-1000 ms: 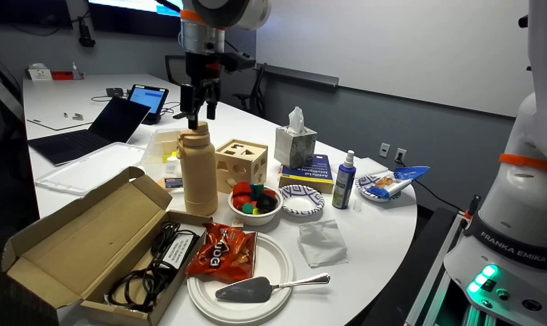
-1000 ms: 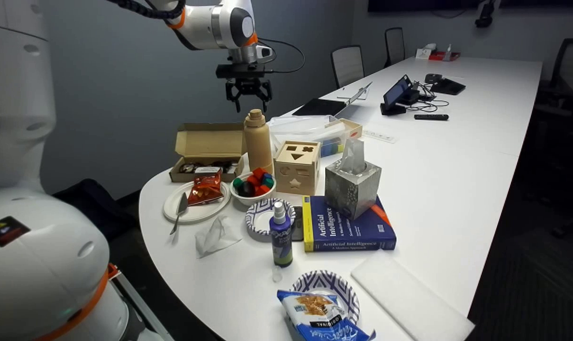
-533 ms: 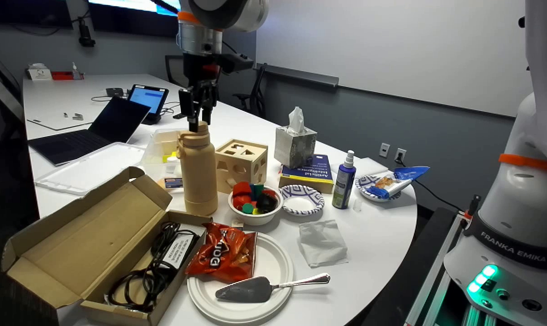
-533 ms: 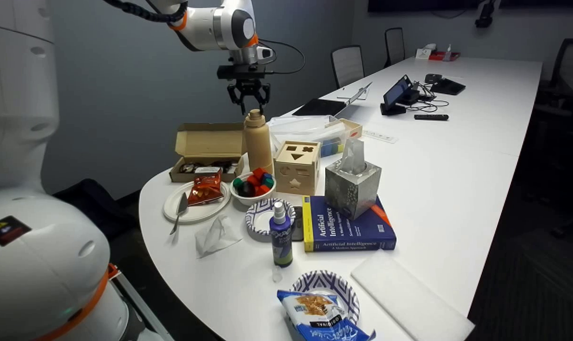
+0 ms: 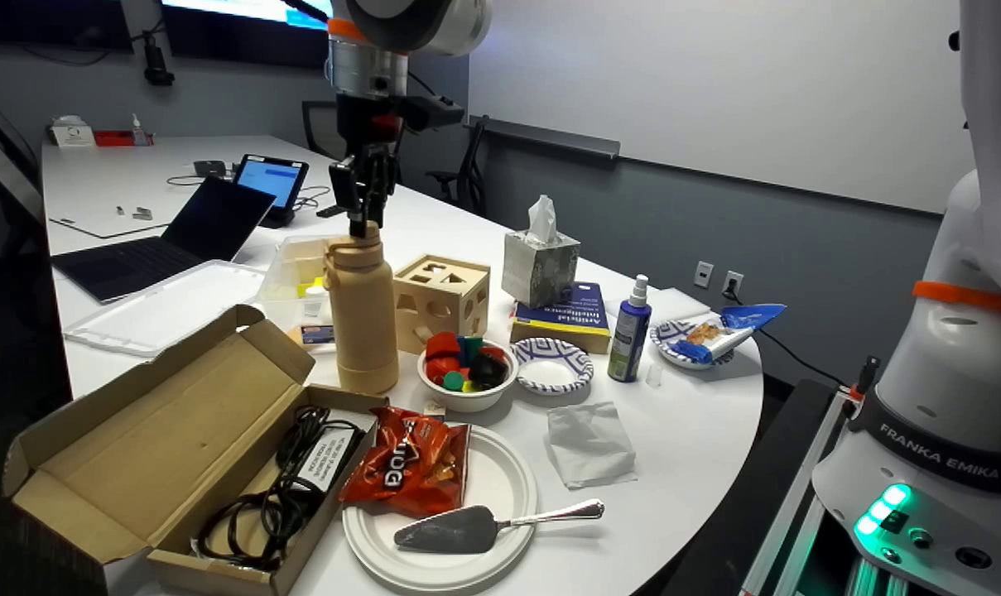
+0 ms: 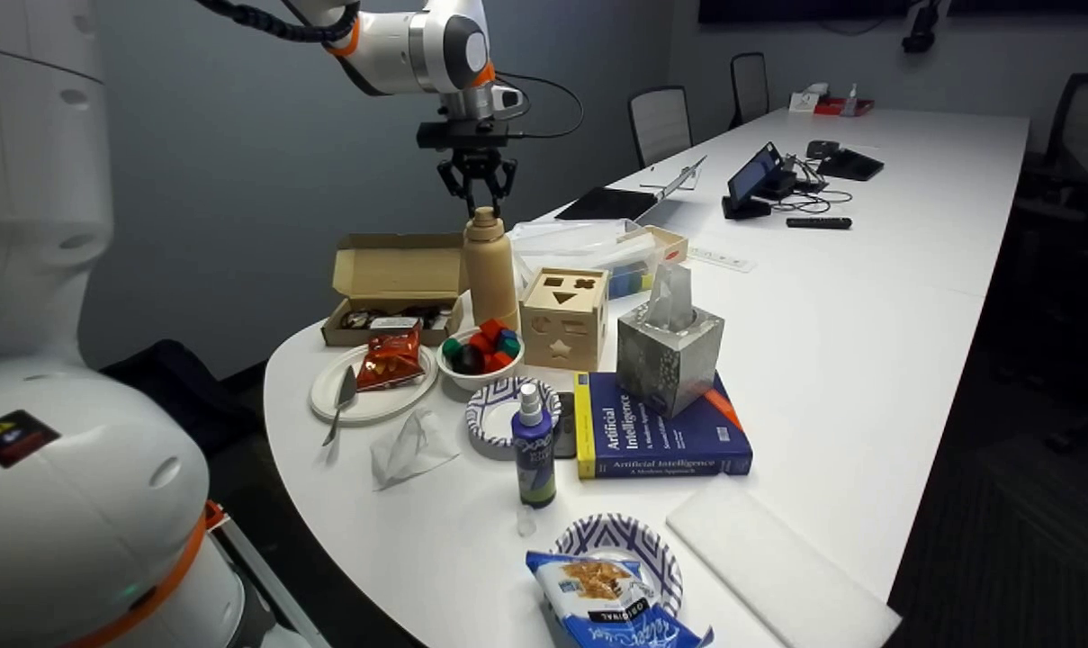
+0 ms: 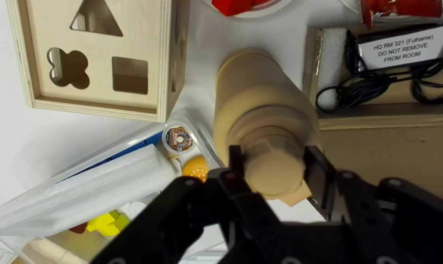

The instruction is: Twist the lid on the bottle

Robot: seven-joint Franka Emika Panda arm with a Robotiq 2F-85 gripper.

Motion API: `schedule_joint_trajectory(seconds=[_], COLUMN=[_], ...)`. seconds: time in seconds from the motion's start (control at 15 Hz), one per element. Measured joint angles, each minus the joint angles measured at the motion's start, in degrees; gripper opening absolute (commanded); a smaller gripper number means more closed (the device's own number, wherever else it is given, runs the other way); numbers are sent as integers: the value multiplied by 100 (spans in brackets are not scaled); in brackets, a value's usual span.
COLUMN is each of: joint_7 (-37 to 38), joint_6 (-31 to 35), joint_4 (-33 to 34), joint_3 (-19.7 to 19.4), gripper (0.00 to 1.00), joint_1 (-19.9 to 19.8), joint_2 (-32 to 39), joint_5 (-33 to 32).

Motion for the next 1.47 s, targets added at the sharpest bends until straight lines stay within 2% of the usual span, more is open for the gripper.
schedule_joint_trajectory(seconds=[0.6,1.47], joint_7=[-486,-2324], joint_6=[184,221], joint_4=[0,1], joint_3=[-1,50], gripper=[20,20], joint_1=[3,-5], joint_2=[28,32], joint_5=[-33,-399])
